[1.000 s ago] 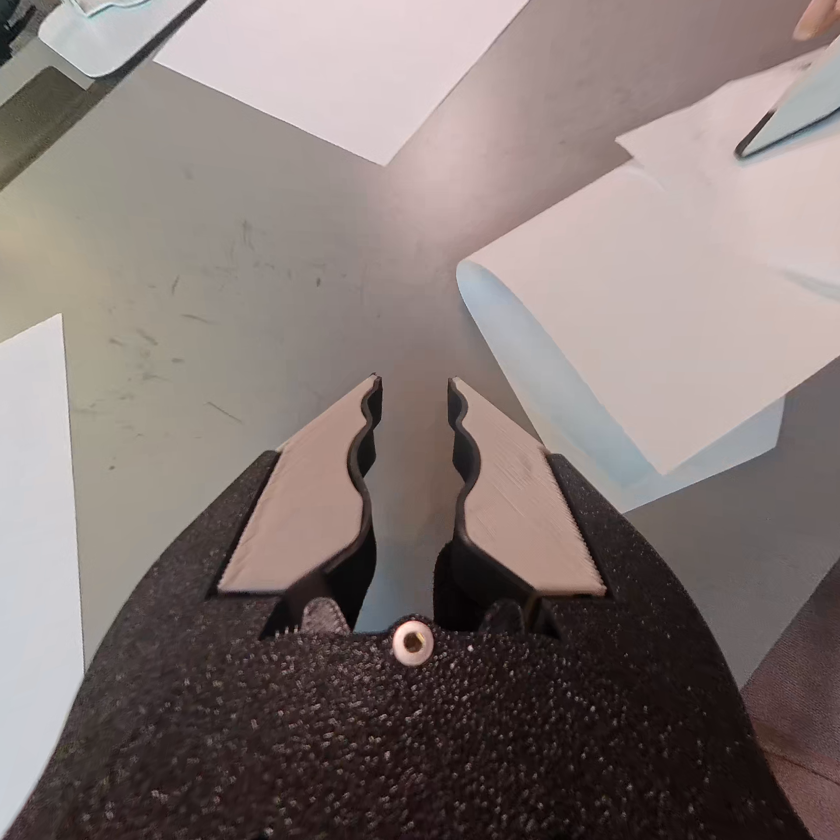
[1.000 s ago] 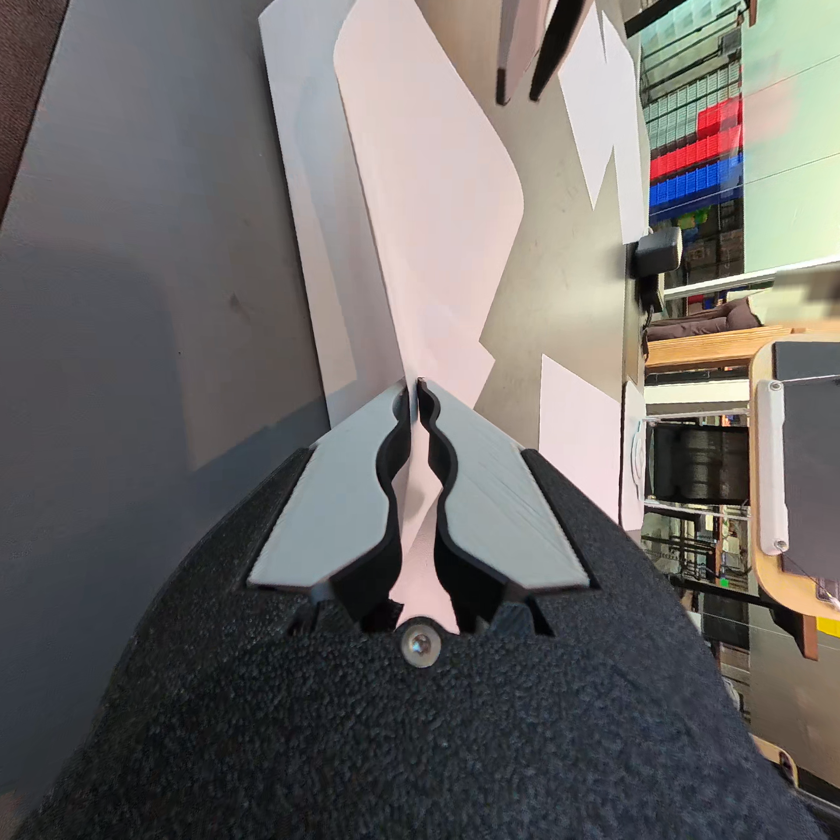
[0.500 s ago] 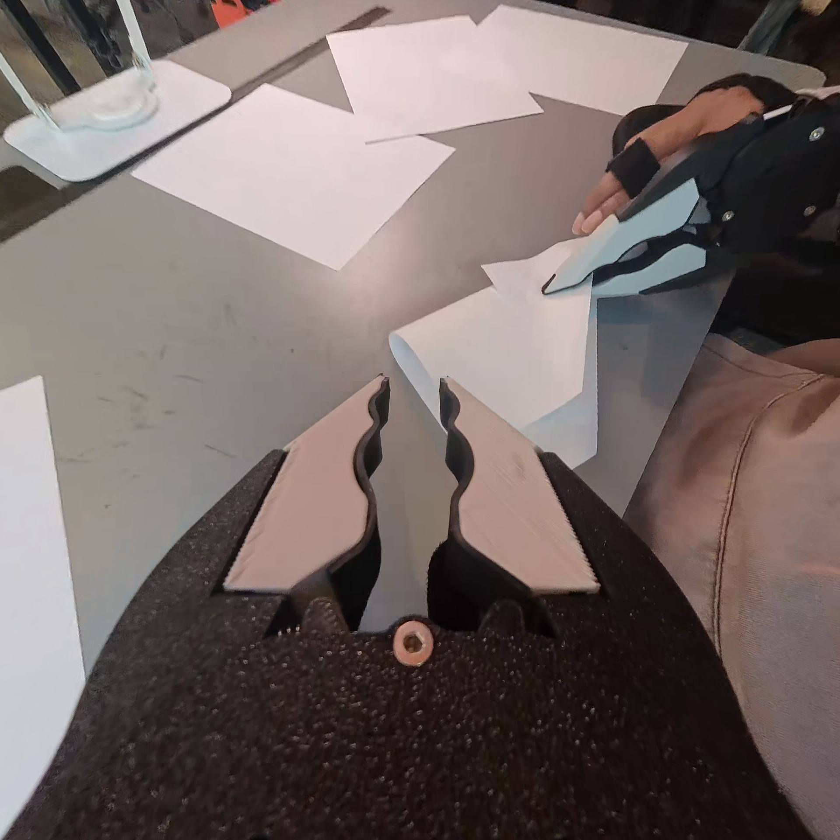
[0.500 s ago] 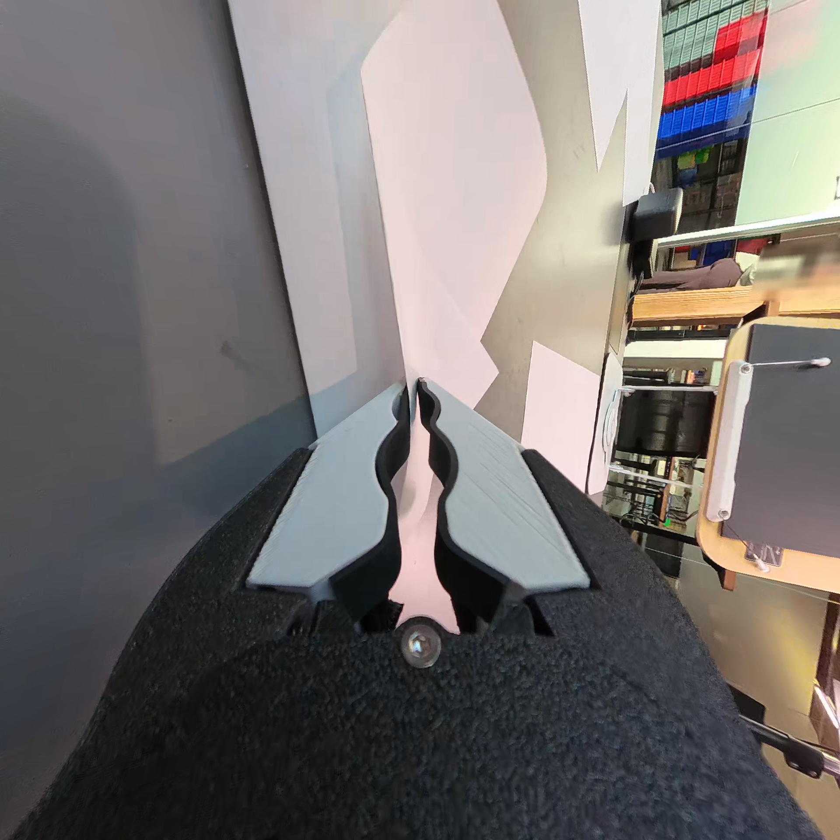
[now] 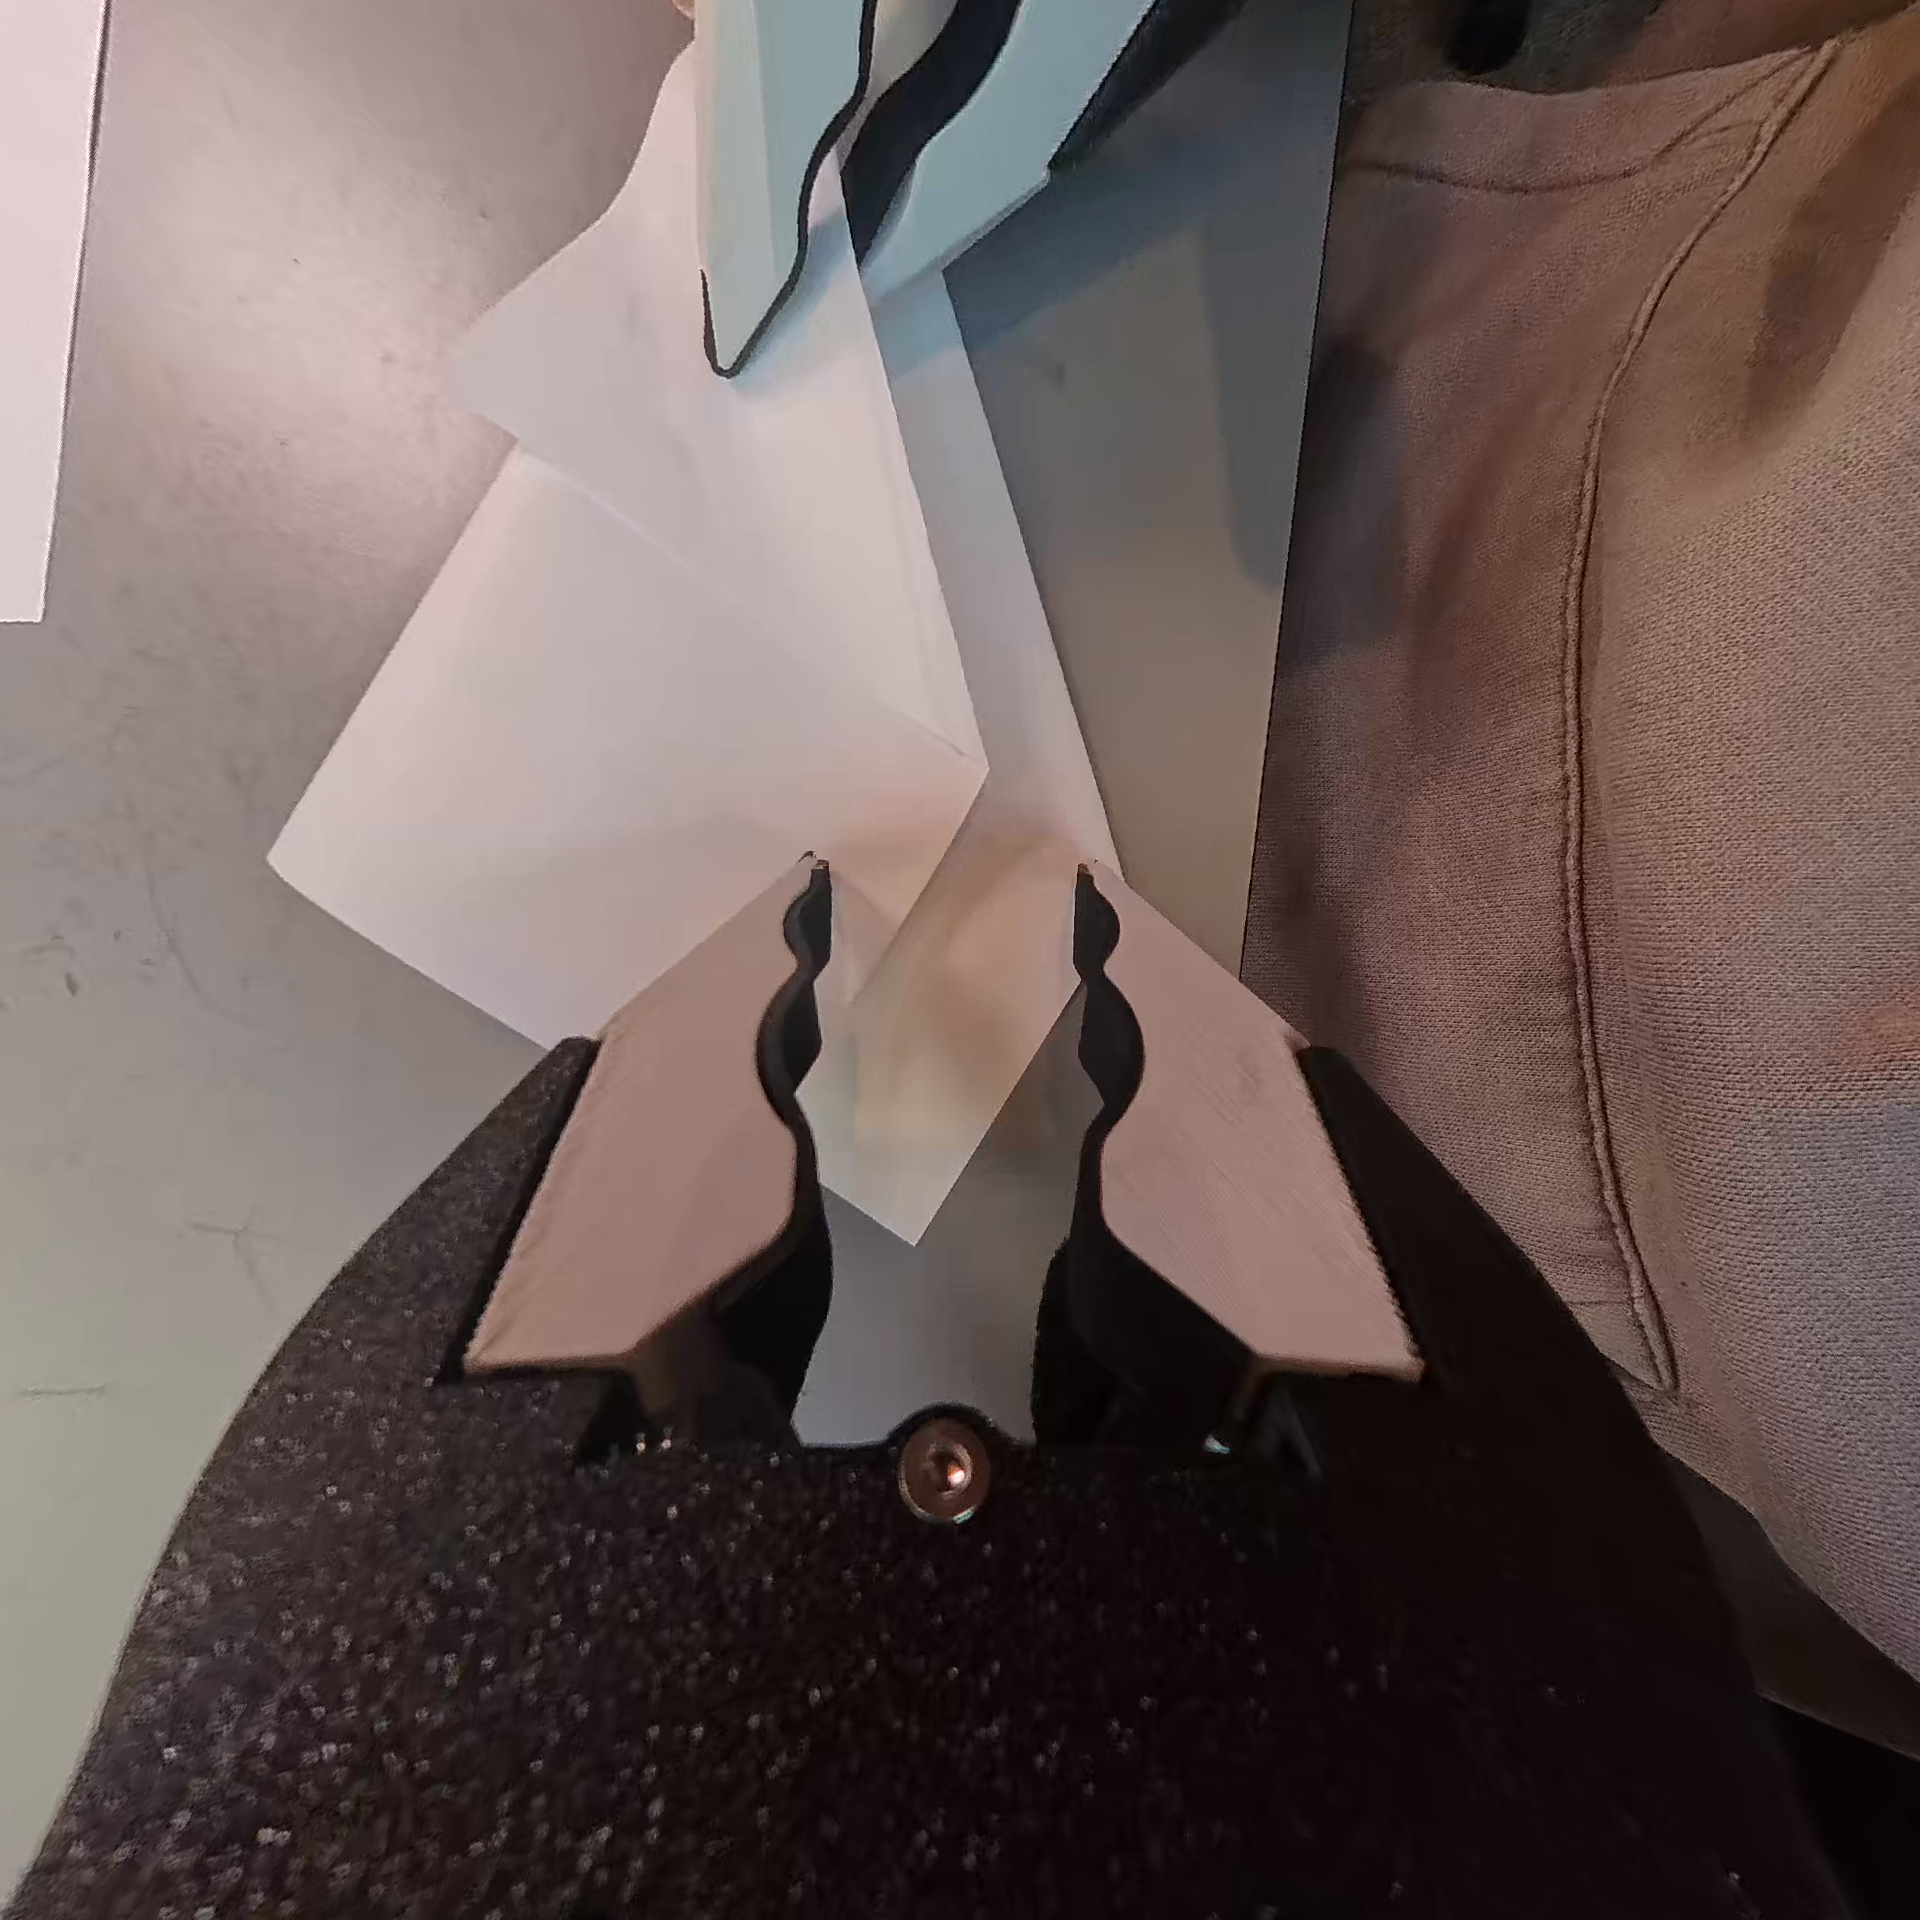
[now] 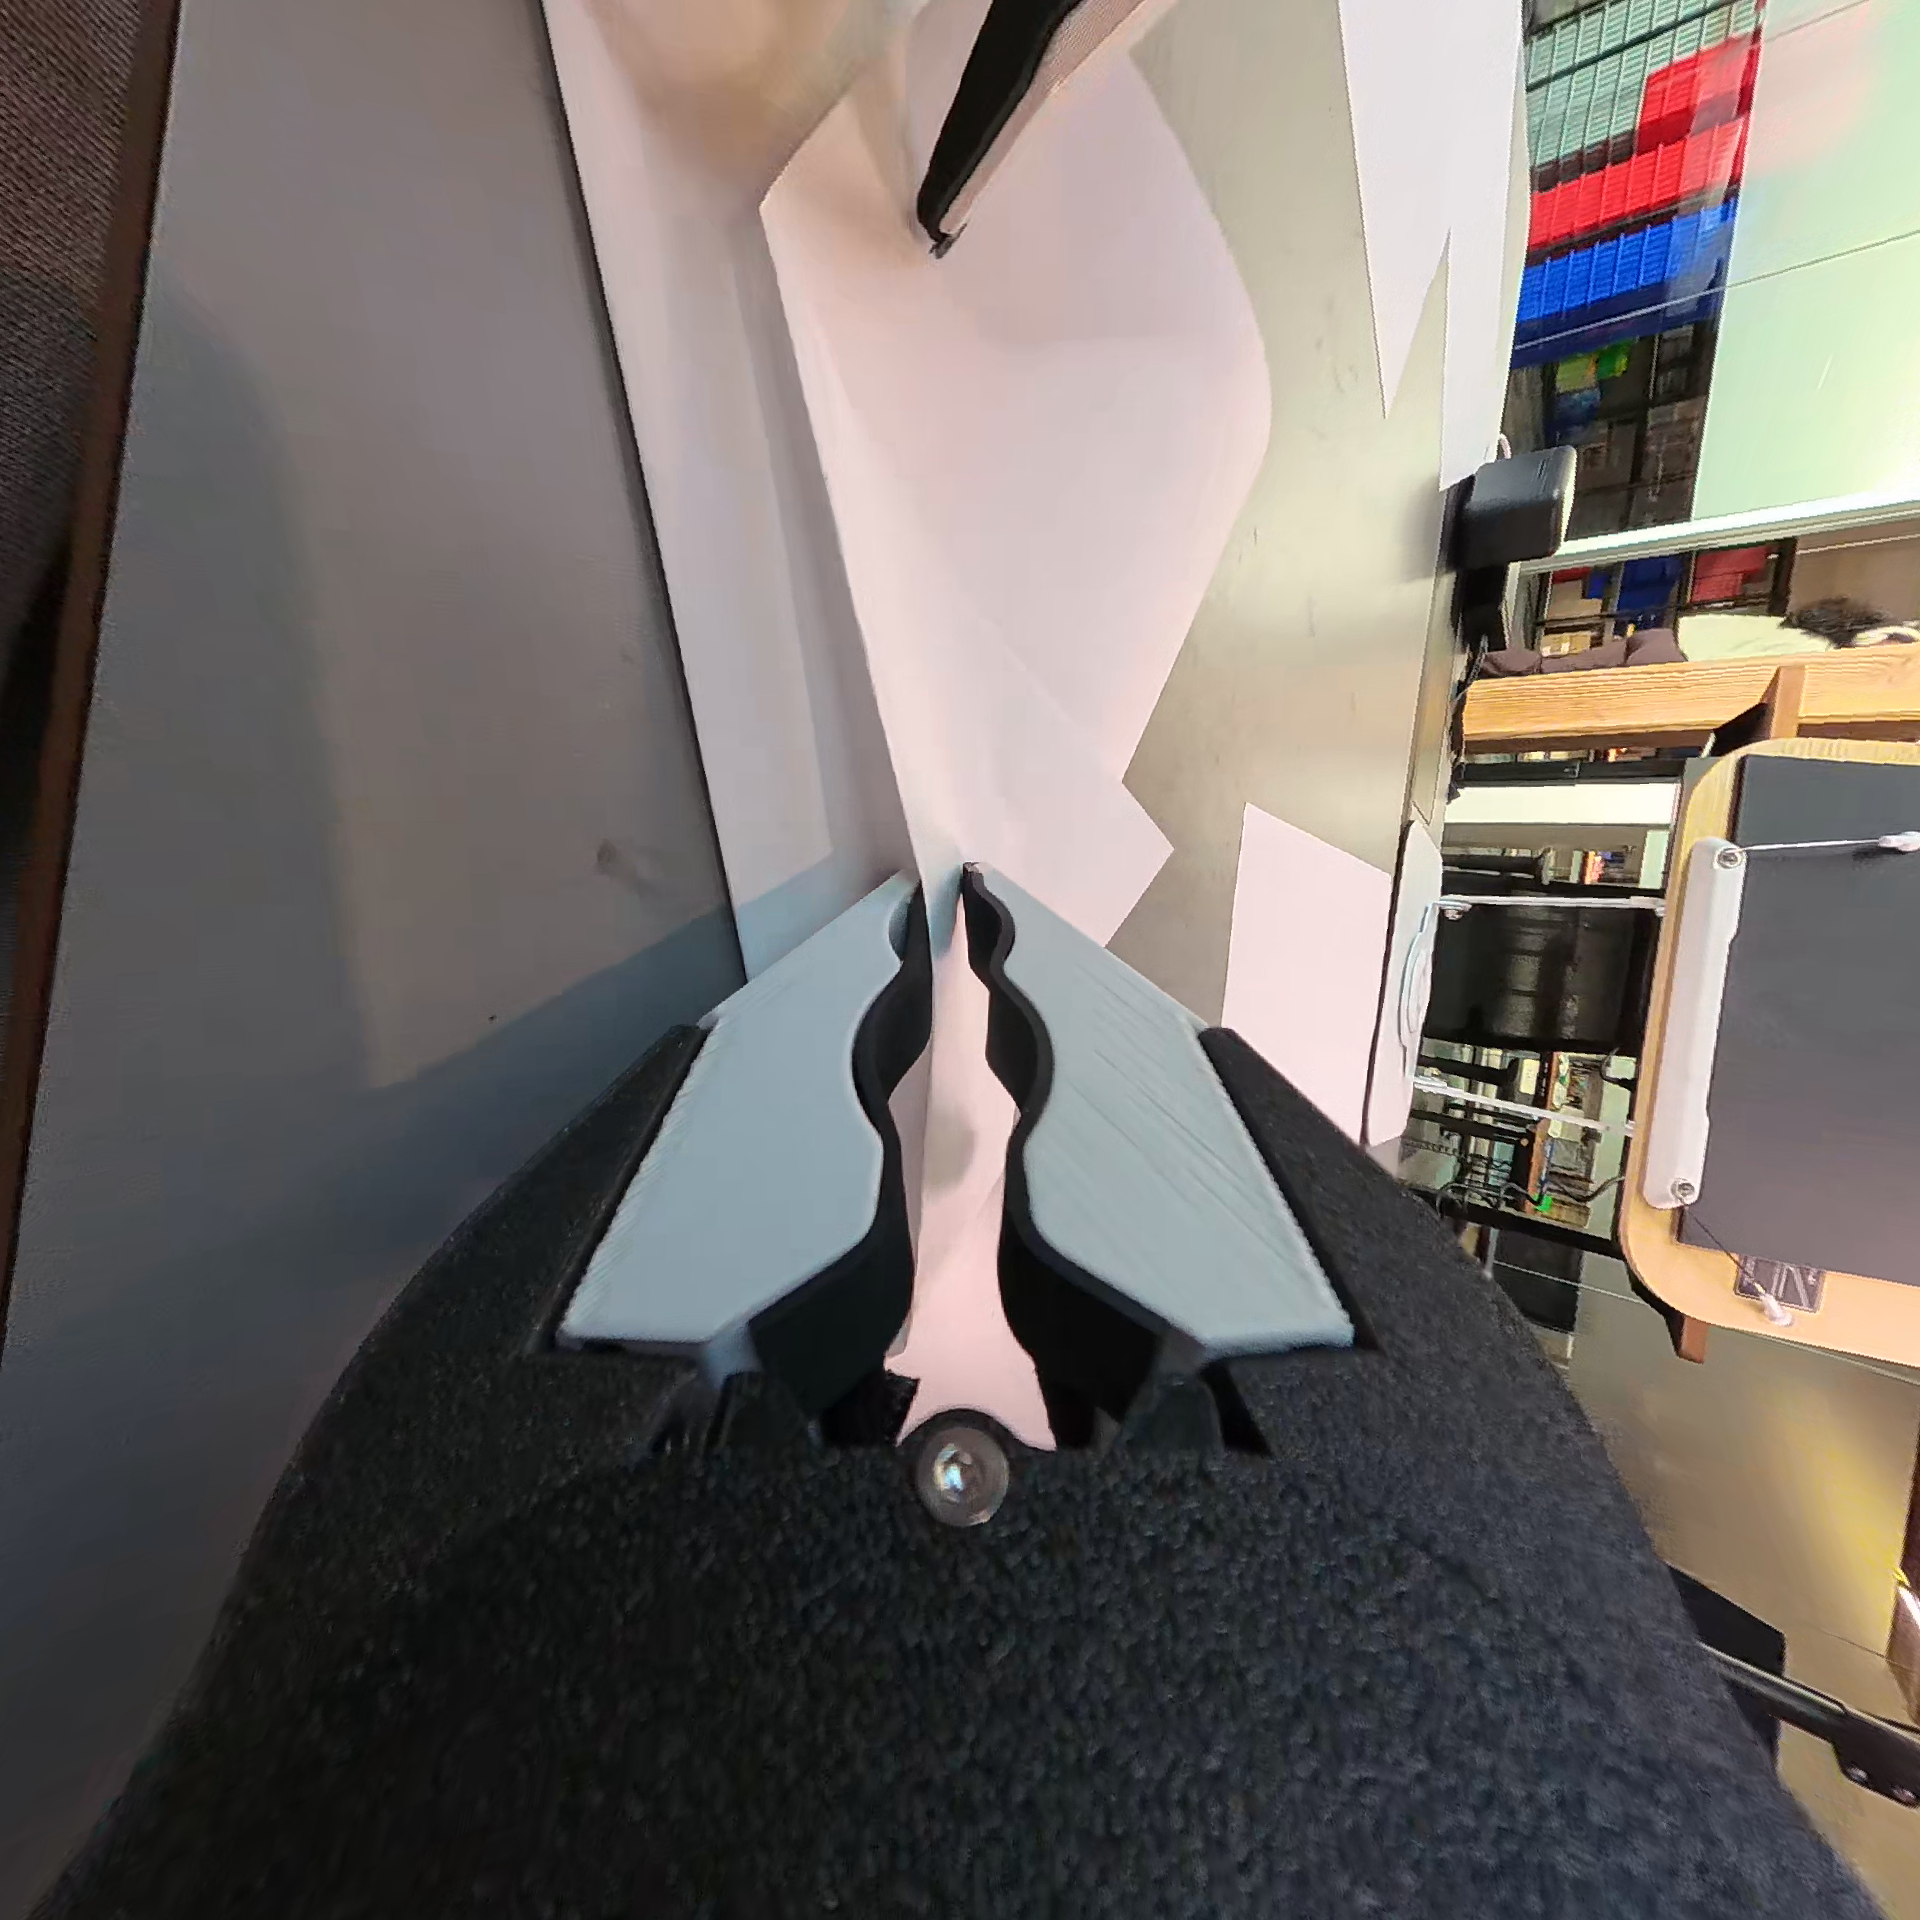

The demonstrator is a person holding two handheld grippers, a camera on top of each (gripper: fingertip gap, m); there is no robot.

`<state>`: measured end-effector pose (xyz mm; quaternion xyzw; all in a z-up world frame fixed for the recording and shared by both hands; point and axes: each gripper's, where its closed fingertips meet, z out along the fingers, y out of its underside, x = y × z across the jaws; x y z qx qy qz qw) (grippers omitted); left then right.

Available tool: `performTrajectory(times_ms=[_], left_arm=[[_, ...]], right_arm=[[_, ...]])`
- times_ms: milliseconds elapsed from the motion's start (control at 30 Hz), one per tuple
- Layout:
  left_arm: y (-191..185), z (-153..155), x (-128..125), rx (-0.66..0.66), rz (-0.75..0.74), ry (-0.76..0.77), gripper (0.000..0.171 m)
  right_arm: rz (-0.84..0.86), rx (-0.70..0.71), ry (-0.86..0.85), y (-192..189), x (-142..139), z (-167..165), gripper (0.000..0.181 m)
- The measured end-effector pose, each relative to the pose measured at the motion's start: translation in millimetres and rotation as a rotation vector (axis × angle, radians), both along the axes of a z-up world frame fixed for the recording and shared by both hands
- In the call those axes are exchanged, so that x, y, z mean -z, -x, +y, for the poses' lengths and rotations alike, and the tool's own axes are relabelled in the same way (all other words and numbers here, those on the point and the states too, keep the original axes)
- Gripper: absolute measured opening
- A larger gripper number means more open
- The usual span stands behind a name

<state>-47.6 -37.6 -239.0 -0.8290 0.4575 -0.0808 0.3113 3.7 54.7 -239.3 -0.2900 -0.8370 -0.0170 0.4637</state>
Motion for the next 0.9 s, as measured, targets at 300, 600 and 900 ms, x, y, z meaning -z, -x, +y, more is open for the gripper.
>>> performTrajectory(times_ms=[300, 600, 900], left_arm=[[1.6, 8.1, -1.1, -0.034, 0.018, -0.113, 0.041], [0.4, 7.6, -0.2, -0.045, 0.040, -0.188, 0.025], [4.2, -3.1, -26.2, -0.072, -0.172, -0.116, 0.022]], right_arm=[[0.060, -0.038, 0.041, 3.6, -9.3, -11.7, 0.003], [0.038, -0.030, 0.020, 1.4, -0.3, -16.0, 0.003], [0.037, -0.040, 0.003, 3.1, 0.1, -16.0, 0.002]])
